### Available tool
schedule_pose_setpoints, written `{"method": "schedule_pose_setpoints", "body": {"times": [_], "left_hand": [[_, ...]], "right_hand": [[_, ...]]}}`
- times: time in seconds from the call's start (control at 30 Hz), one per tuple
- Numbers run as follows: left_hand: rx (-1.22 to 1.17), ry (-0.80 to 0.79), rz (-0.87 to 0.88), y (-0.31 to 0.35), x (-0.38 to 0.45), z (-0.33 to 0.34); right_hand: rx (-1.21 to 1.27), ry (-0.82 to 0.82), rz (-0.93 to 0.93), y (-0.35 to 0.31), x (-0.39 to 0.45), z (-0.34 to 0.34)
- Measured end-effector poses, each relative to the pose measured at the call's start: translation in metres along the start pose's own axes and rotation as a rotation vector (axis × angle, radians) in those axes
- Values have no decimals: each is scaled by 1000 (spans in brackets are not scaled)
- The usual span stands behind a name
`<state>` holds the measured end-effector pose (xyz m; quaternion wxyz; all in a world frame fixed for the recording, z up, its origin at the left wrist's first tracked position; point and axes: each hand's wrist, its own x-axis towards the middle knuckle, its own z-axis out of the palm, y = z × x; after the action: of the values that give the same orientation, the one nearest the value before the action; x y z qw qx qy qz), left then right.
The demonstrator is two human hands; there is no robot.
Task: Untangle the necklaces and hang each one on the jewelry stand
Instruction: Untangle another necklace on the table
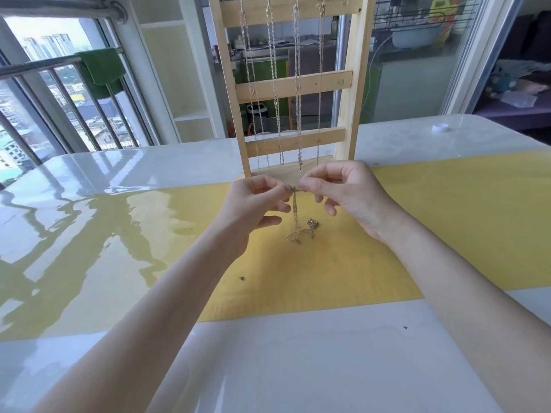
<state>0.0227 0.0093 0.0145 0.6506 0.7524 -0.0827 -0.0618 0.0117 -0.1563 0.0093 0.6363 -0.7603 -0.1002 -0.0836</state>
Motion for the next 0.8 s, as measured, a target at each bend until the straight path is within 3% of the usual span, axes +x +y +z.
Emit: {"method": "schedule_pose_setpoints", "body": {"times": [0.3, 0.53, 0.63, 0.8], "left_hand": [[70, 19, -6, 1, 0, 3], [118, 56, -72, -3, 2, 1], [75, 36, -100, -4, 4, -4], [50, -10, -50, -5, 5, 0]], "right_hand": [[-152, -67, -58, -3, -1, 4], [-633, -56, -151, -1, -1, 13], [-492, -29, -126, -1, -2, 10], [-360, -121, -81, -5, -4, 14]]}}
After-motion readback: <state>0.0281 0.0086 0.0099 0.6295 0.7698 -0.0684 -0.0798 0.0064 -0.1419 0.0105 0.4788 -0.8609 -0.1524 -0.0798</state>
